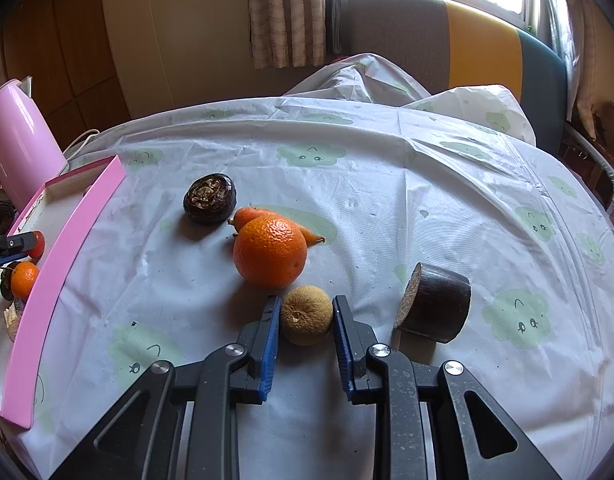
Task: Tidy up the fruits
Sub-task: 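Carry the tomato into the pink tray with left and release it while right holds the tan fruit, then carry the wrinkled tan fruit into the tray with the right gripper and release it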
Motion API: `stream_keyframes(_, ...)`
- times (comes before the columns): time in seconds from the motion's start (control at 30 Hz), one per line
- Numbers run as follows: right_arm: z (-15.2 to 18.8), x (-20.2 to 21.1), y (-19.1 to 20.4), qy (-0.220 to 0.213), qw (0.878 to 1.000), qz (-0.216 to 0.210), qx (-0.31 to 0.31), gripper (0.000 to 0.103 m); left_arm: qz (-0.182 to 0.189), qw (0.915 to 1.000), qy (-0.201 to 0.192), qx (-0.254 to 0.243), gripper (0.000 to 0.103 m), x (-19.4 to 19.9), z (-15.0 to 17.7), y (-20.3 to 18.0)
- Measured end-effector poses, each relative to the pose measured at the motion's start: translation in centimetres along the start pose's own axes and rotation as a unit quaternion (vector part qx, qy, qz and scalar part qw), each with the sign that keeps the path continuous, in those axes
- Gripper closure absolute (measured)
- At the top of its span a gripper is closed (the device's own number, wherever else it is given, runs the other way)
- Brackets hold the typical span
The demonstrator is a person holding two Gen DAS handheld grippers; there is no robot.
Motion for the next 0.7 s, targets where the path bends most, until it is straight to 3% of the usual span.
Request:
stream_keyframes(0.33, 0.1, 0.4, 0.1, 0.001, 1.000, 0.002, 0.004, 0.077, -0.017, 0.9988, -0.046, -0.007, 0.068, 3.7, 0.7, 0.6)
stream_keyframes(0.7, 0.7, 2.4, 2.5, -0.002, 1.000, -0.023, 0.006, 0.077, -0.021, 0.9987, -0.045, -0.012, 0.068, 4.7, 1.7, 1.6)
Point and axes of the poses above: each gripper's, at about its wrist camera, not at the fingertips, and x roughly against the way its jaws point, y to its left, z to its underside, the point moved 6 cm from there along -x, roughly the way its jaws point, and after that the axes turned 13 degrees about x, right-handed, at the moved point
